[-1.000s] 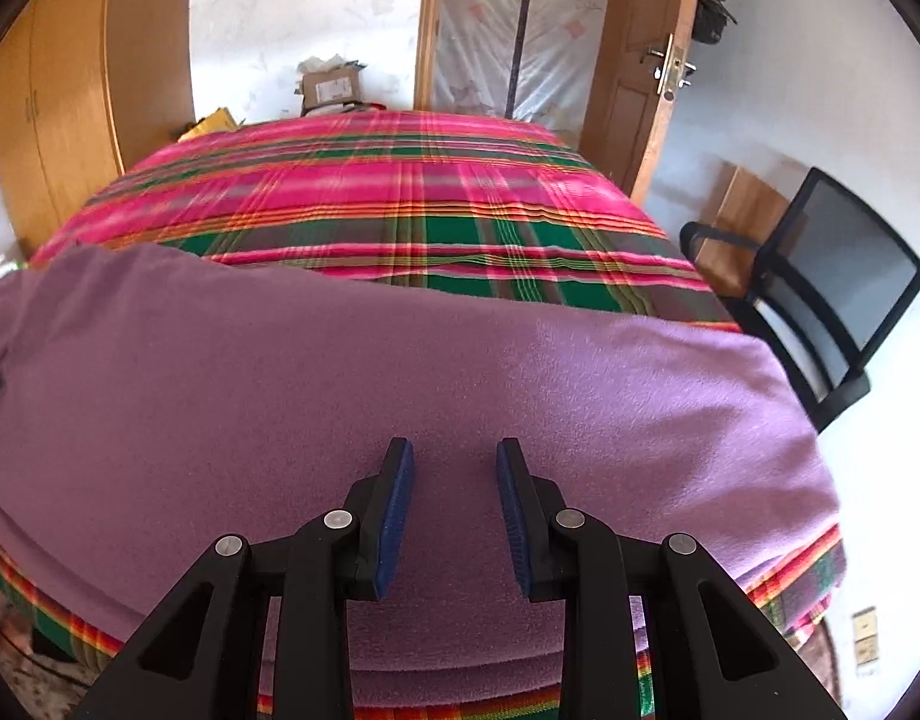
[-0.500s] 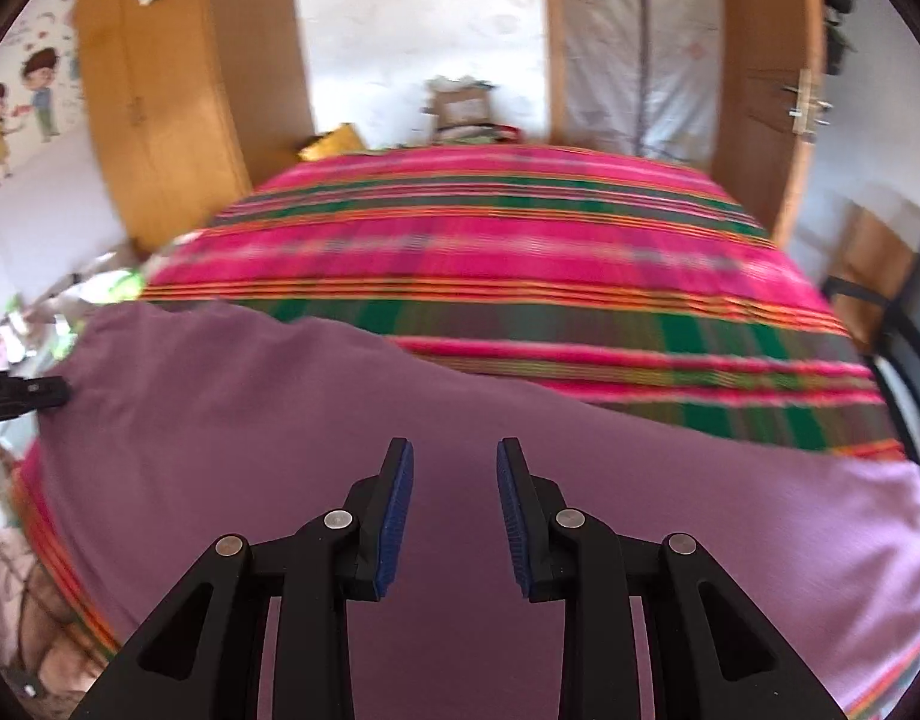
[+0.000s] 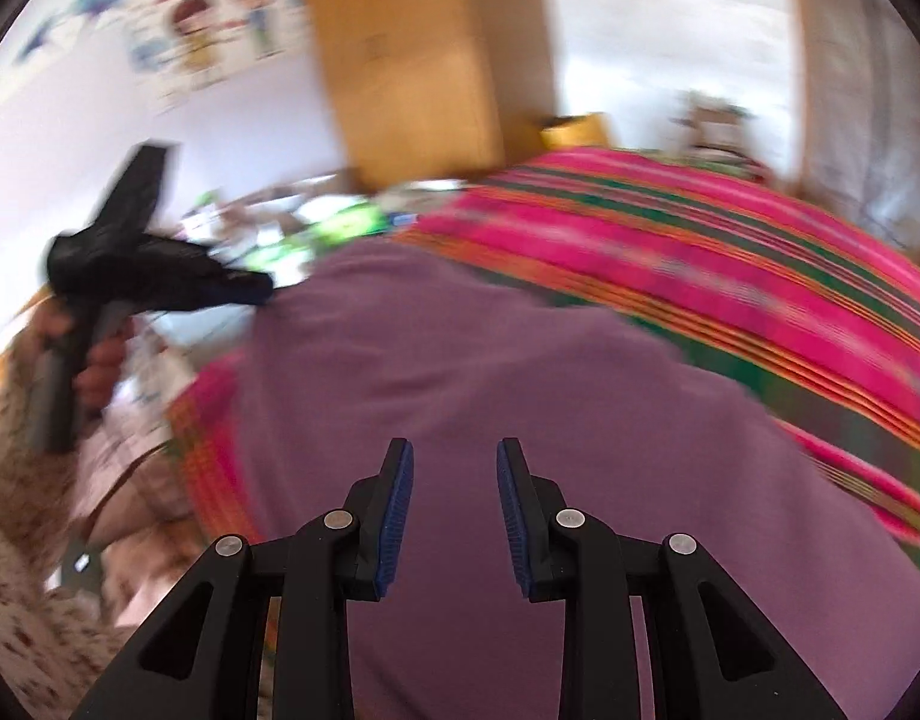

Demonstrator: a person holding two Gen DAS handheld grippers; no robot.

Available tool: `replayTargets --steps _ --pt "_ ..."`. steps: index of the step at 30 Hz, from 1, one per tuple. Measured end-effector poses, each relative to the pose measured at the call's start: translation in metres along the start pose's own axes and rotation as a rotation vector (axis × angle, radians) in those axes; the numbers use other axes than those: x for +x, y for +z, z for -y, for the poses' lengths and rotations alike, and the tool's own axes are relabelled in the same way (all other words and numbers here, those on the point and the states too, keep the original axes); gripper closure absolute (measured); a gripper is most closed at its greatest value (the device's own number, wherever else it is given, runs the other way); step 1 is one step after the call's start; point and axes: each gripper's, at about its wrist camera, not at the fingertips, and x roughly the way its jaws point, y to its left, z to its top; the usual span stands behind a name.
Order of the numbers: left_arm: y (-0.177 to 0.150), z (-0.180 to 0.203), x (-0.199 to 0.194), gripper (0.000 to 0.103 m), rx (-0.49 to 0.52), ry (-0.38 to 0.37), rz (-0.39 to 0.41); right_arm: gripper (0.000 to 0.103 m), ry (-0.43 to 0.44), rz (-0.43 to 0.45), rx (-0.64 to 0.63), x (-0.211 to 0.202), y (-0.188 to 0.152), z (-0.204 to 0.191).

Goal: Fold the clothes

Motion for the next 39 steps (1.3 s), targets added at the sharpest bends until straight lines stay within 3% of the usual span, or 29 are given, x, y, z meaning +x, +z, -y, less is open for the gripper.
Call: replayTargets --steps 2,5,13,17,21,25,27,33,36,39 --pt "-0.003 -0.002 0.004 0.080 0.004 0.009 -0.014 0.073 0.075 -0.027 -0.045 0.012 0.001 -0.015" --pt "-0.007 0.000 0.004 0.080 0.039 0.028 -0.012 0.073 0.113 -0.078 -0.064 0.029 -0.004 -0.028" --pt "-0.008 -0.001 0.003 0.080 0.076 0.026 -0.031 0.071 0.283 -0.160 0.087 0.044 -0.016 -0.016" --pt "-0.007 0.000 0.004 0.080 0.086 0.044 -0.041 0.071 0.356 -0.195 0.070 0.048 -0.016 -0.025" --pt "-0.004 0.010 0.002 0.080 0.108 0.092 -0.045 0.071 0.299 -0.157 0.056 0.038 -0.008 -0.018" --pt "0.006 0.035 -0.007 0.079 0.176 0.152 0.004 0.071 0.156 -0.067 0.089 0.011 0.003 0.015" --pt "0.015 0.053 -0.006 0.073 0.223 0.117 0.013 0.071 0.057 -0.024 0.121 -0.002 0.010 0.039" --pt "0.025 0.112 0.024 0.073 0.402 0.077 -0.028 0.069 -0.143 0.004 0.208 -0.021 0.017 0.101" --pt "0.028 0.134 0.050 0.073 0.466 0.086 -0.080 0.065 -0.185 -0.032 0.237 -0.016 0.017 0.125" --pt "0.030 0.141 0.068 0.073 0.458 0.098 -0.114 0.064 -0.149 -0.055 0.270 -0.011 0.019 0.146"
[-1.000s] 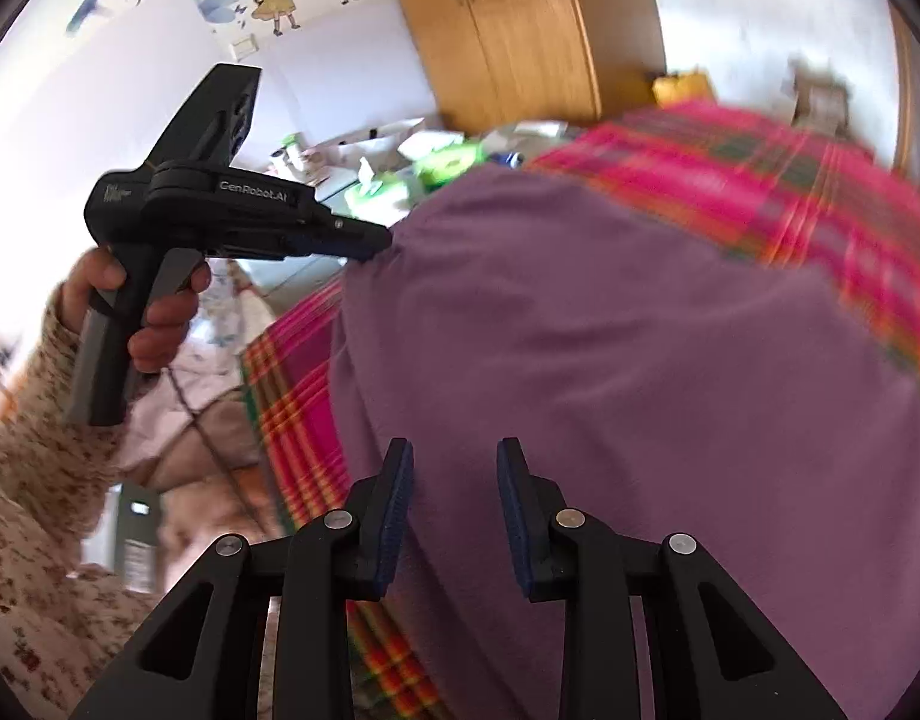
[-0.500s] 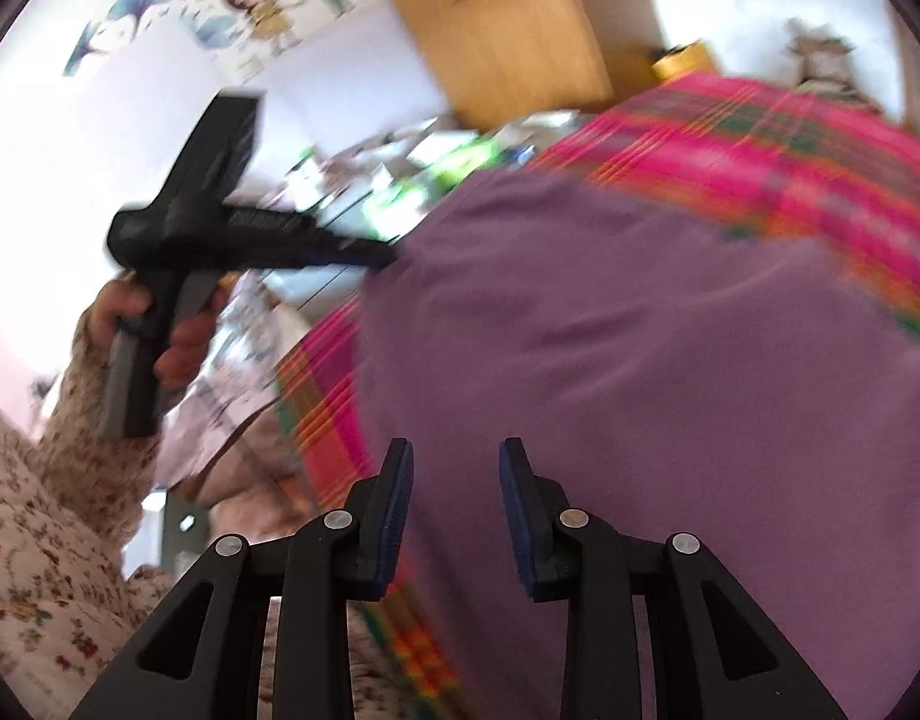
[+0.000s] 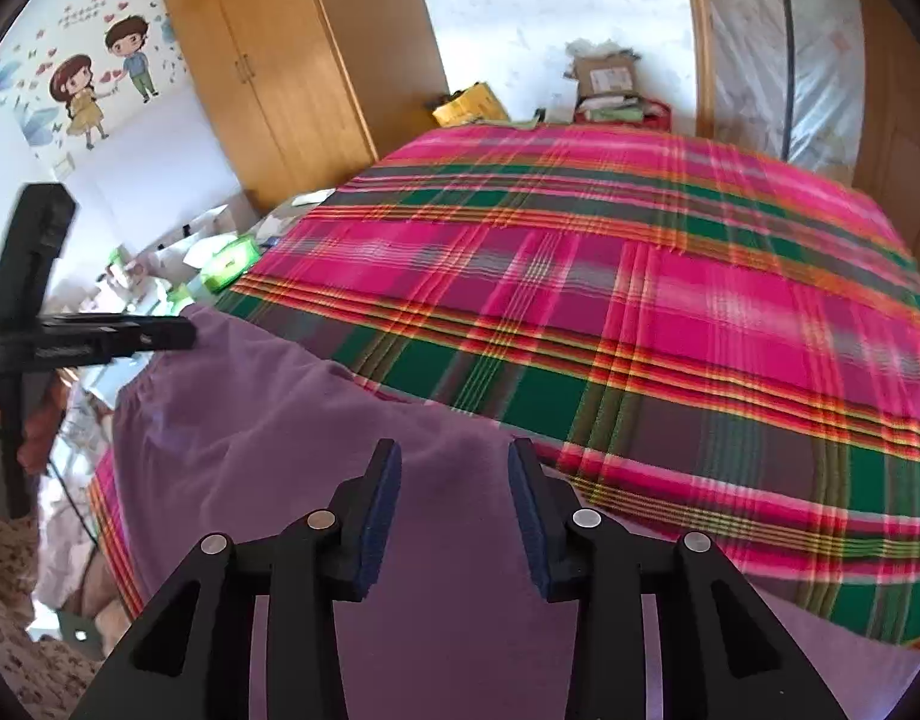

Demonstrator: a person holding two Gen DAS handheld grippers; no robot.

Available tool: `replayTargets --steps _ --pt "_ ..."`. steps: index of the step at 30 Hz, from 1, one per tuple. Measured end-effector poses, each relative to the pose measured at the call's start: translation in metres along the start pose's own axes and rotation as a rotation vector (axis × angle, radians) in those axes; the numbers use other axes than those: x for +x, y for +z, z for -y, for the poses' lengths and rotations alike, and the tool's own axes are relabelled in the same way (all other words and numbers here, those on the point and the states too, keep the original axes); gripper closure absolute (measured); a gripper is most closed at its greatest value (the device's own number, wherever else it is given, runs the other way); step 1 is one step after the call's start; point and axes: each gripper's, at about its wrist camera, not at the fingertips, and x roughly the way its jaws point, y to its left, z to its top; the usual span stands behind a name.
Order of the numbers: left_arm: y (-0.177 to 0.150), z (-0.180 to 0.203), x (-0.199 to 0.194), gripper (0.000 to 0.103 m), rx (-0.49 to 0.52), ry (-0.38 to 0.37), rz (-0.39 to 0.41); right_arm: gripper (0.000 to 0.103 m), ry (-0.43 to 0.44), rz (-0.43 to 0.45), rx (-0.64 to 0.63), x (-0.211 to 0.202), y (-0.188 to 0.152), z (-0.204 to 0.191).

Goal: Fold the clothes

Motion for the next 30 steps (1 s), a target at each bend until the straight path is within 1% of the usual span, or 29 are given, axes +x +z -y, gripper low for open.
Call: replayTargets --steps 2,7,10,12,15,16,17,19,20,21,23,25,28,30 --pt "0.003 0.001 0.004 0.073 -0.014 -0.010 -0.010 0.064 0.031 -0.020 0.009 0.005 0.004 0.009" --pt "0.006 0.000 0.013 0.073 -0.020 0.010 -0.034 0.063 0.121 -0.092 0.070 0.017 0.008 0.029" --pt "0.011 -0.001 0.014 0.073 -0.037 -0.009 -0.040 0.063 0.174 -0.135 0.063 0.028 0.015 0.033" --pt "0.015 0.005 0.013 0.073 -0.024 -0.040 -0.035 0.063 0.226 -0.166 0.042 0.037 0.018 0.032" --pt "0.021 0.019 0.017 0.073 0.018 -0.069 -0.054 0.062 0.277 -0.207 0.036 0.042 0.018 0.031" --pt "0.022 0.024 0.019 0.073 0.021 -0.088 -0.068 0.062 0.300 -0.207 0.032 0.041 0.018 0.030" --pt "0.024 0.028 0.021 0.073 0.023 -0.108 -0.081 0.065 0.322 -0.199 0.033 0.039 0.017 0.029" --pt "0.027 0.037 0.024 0.073 0.022 -0.169 -0.113 0.074 0.343 -0.186 0.030 0.032 0.015 0.027" --pt "0.028 0.042 0.025 0.073 0.021 -0.200 -0.128 0.084 0.342 -0.184 0.023 0.029 0.013 0.026" --pt "0.028 0.048 0.026 0.073 0.026 -0.219 -0.146 0.090 0.341 -0.182 0.017 0.026 0.011 0.024" --pt "0.028 0.059 0.028 0.073 0.045 -0.241 -0.178 0.092 0.340 -0.163 -0.001 0.019 0.008 0.019" --pt "0.027 0.067 0.027 0.073 0.059 -0.245 -0.191 0.092 0.347 -0.129 -0.013 0.007 0.007 0.015" --pt "0.025 0.069 0.029 0.073 0.032 -0.258 -0.220 0.093 0.390 -0.092 -0.034 -0.007 0.002 0.004" --pt "0.023 0.065 0.033 0.073 -0.017 -0.281 -0.256 0.093 0.416 -0.088 -0.057 -0.013 -0.003 -0.004"
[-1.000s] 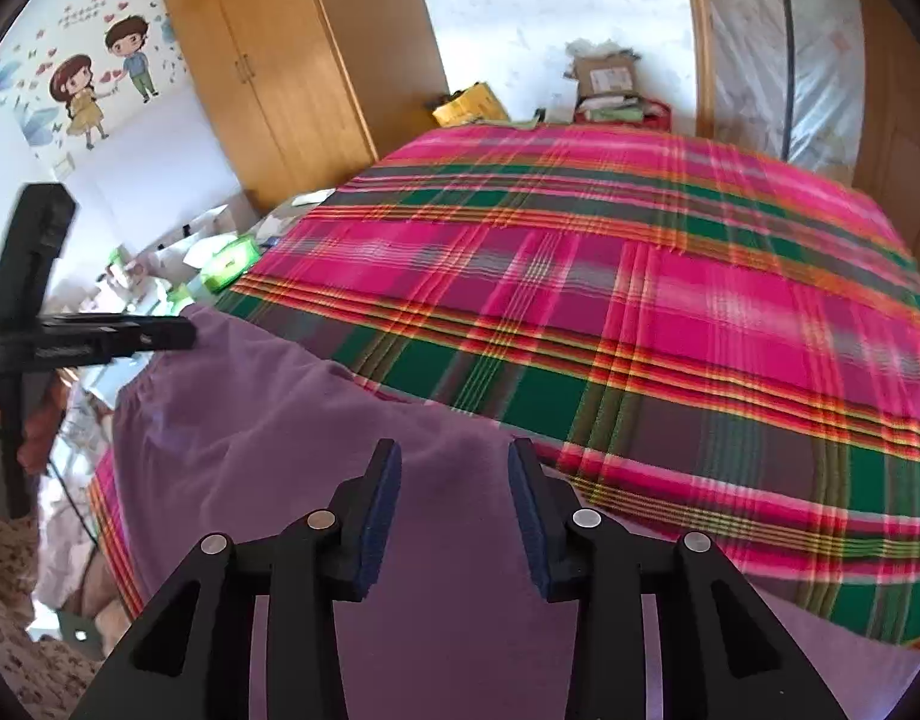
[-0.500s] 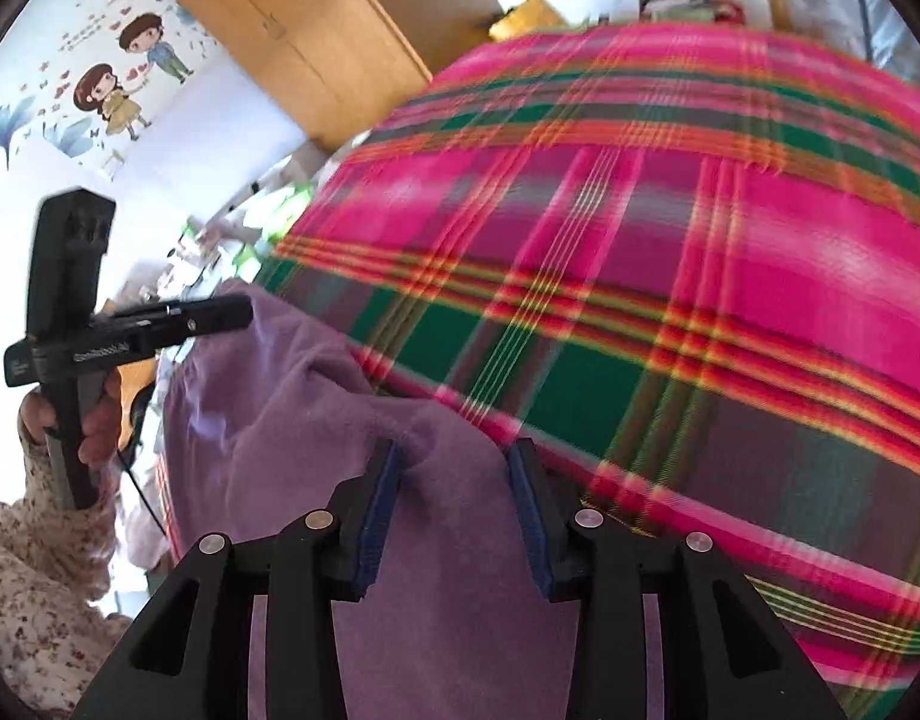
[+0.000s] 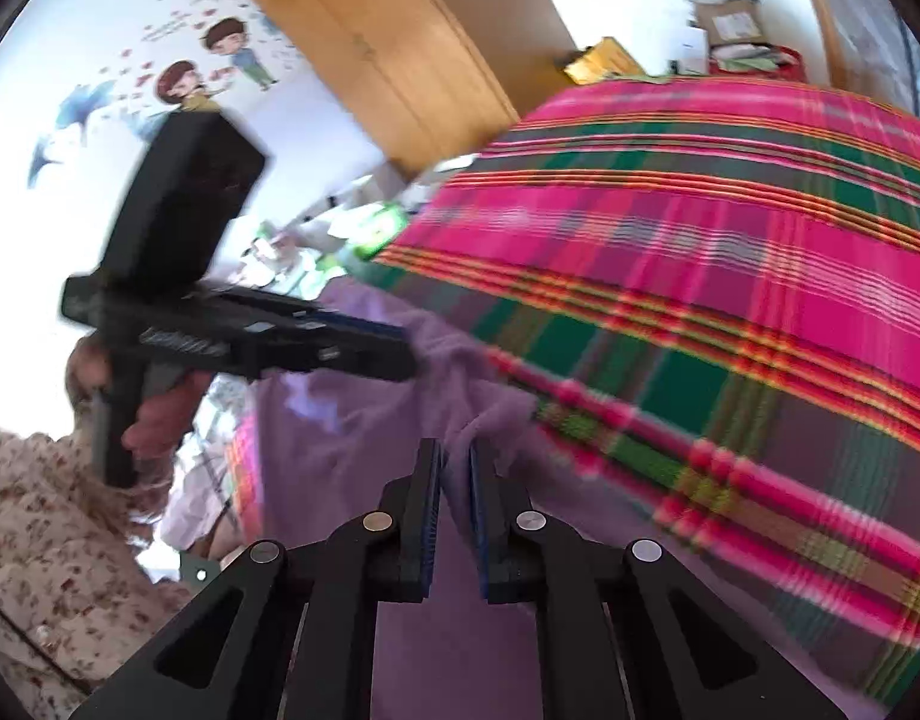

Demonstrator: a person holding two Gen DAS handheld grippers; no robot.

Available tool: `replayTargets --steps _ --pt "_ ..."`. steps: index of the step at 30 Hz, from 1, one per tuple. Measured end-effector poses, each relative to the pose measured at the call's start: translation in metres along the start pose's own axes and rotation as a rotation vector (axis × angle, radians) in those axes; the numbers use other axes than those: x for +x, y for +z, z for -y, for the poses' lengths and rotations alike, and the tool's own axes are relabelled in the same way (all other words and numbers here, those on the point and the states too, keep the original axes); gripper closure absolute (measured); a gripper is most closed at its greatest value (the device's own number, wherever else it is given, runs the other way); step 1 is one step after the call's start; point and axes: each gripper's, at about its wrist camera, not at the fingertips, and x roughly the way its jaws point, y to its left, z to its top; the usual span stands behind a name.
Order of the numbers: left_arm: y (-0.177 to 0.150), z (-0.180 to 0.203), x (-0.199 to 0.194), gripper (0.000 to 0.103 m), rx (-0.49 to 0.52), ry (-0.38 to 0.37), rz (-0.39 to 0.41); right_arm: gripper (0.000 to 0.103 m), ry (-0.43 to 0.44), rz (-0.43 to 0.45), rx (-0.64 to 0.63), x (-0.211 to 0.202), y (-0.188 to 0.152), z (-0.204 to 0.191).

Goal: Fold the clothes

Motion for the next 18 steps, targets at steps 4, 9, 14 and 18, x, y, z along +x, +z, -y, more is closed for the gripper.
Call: replayTargets --steps 4,9,14,18 --pt "-0.003 -0.005 0.000 0.073 -0.067 -0.046 -0.023 0.093 0.045 -0.014 -0.015 0.002 -0.013 -0.009" --pt "-0.005 -0.004 -0.001 0.071 -0.104 -0.041 -0.023 0.093 0.071 -0.039 -0.063 0.011 -0.025 -0.024" --pt "-0.008 -0.006 0.008 0.071 -0.133 -0.026 -0.056 0.093 0.116 -0.050 -0.070 0.017 -0.031 -0.027" --pt "-0.010 -0.010 0.012 0.071 -0.151 -0.015 -0.068 0.093 0.135 -0.080 -0.089 0.028 -0.035 -0.033"
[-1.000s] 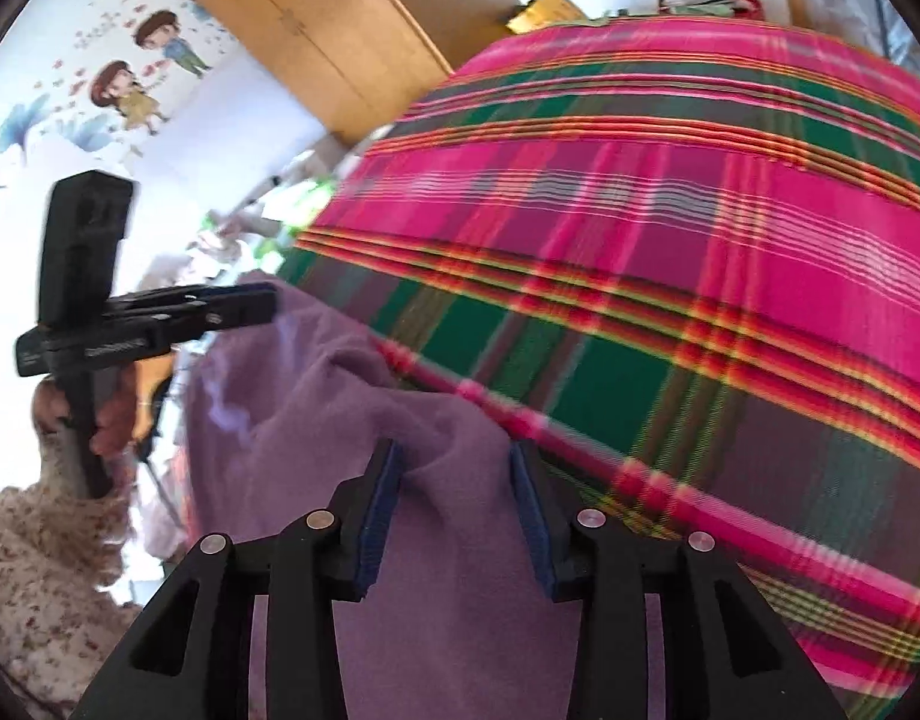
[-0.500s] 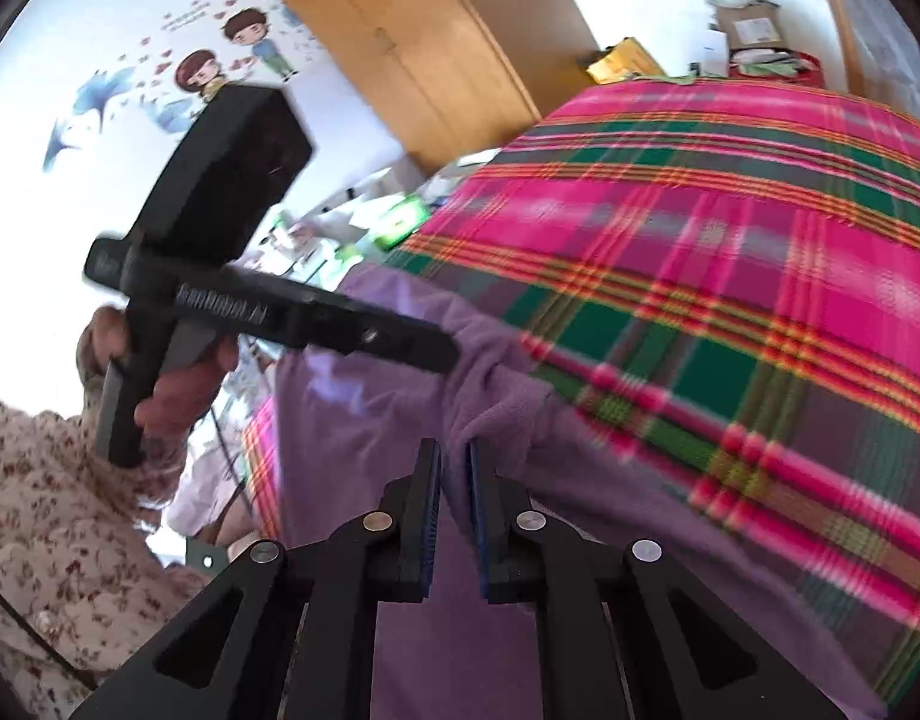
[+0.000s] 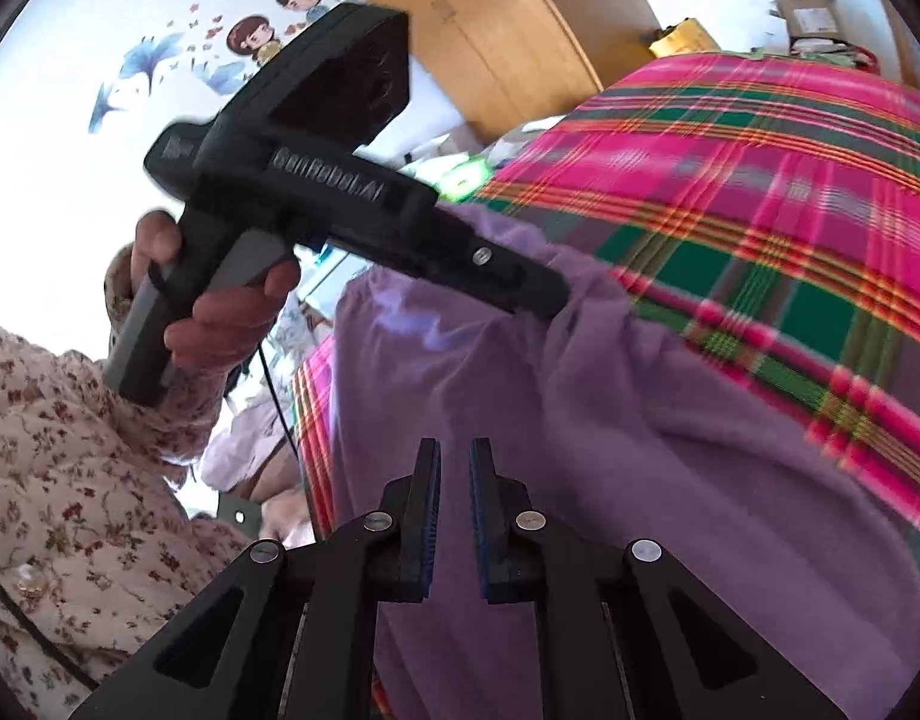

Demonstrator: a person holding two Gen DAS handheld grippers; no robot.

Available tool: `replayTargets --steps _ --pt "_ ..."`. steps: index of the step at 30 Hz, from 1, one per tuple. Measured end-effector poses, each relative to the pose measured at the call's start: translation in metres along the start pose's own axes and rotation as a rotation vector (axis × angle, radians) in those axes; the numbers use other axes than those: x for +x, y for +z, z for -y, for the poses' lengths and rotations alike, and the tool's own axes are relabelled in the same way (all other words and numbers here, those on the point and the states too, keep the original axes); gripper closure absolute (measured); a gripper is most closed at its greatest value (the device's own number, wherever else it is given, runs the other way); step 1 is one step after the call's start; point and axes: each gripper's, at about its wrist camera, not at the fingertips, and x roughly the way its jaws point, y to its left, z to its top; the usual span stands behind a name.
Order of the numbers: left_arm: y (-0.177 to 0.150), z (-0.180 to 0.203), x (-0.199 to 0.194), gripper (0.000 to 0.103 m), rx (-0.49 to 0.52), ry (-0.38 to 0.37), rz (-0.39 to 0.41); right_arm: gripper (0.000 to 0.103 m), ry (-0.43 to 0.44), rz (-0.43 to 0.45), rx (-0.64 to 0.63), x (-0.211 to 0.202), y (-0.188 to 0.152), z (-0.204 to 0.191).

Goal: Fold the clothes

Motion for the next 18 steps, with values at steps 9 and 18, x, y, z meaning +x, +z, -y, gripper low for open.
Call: replayTargets --steps 9,18 --pt "-0.005 -0.007 0.002 0.095 0.008 -0.050 0.030 0.089 -0.065 0.116 0.085 -0.026 0.008 0.017" --pt "-0.016 -0.013 -0.008 0.098 0.019 -0.082 0.065 0.081 -0.230 0.103 0.226 -0.026 0.018 0.057"
